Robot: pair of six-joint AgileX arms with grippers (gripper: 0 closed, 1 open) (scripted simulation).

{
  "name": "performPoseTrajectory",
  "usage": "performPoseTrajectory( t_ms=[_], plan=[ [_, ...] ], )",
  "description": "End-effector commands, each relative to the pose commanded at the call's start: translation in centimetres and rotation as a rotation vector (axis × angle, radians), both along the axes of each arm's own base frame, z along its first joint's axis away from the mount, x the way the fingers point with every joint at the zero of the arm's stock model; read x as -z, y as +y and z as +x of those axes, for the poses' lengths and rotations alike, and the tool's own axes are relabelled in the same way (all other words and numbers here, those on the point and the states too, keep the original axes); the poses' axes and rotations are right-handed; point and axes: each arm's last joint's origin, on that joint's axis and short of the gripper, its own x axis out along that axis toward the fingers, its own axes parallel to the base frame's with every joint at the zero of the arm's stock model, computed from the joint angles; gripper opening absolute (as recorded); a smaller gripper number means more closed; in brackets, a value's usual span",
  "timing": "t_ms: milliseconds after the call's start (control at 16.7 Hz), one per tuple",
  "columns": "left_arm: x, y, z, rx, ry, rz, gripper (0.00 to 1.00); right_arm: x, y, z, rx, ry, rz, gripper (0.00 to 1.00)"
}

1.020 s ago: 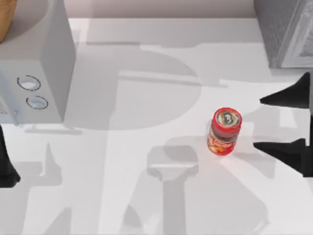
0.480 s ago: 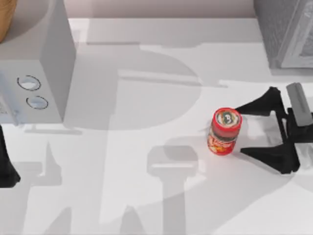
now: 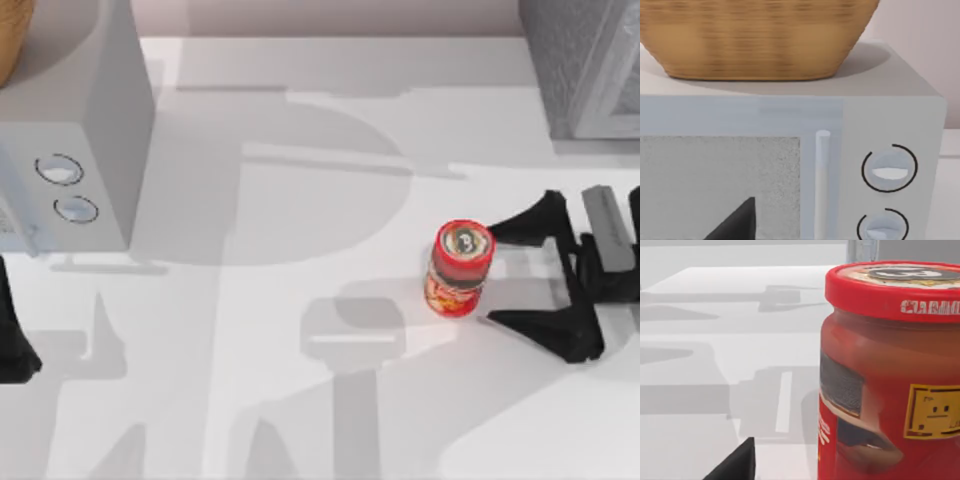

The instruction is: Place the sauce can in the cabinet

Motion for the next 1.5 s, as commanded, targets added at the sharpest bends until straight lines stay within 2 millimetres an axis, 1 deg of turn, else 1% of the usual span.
performPoseTrajectory(
  t_ms=[300,720,960,1200,1500],
  plan=[
    [0.0,0.0,0.0,0.000,0.000,0.000,1.00,0.1,0.1,0.1,-0.003,0.002,-0.001,1.00],
    [0.0,0.0,0.0,0.000,0.000,0.000,1.00,1.8,-0.4,1.6,0.002,0.000,0.003,1.00],
    [0.0,0.0,0.0,0.000,0.000,0.000,1.00,2.4,-0.3,2.1,-0.002,0.000,-0.006,1.00],
    [0.0,0.0,0.0,0.000,0.000,0.000,1.00,2.2,1.1,2.0,-0.005,0.000,-0.024,1.00],
    [0.0,0.0,0.0,0.000,0.000,0.000,1.00,0.9,4.0,1.0,-0.001,-0.003,-0.022,1.00]
  ],
)
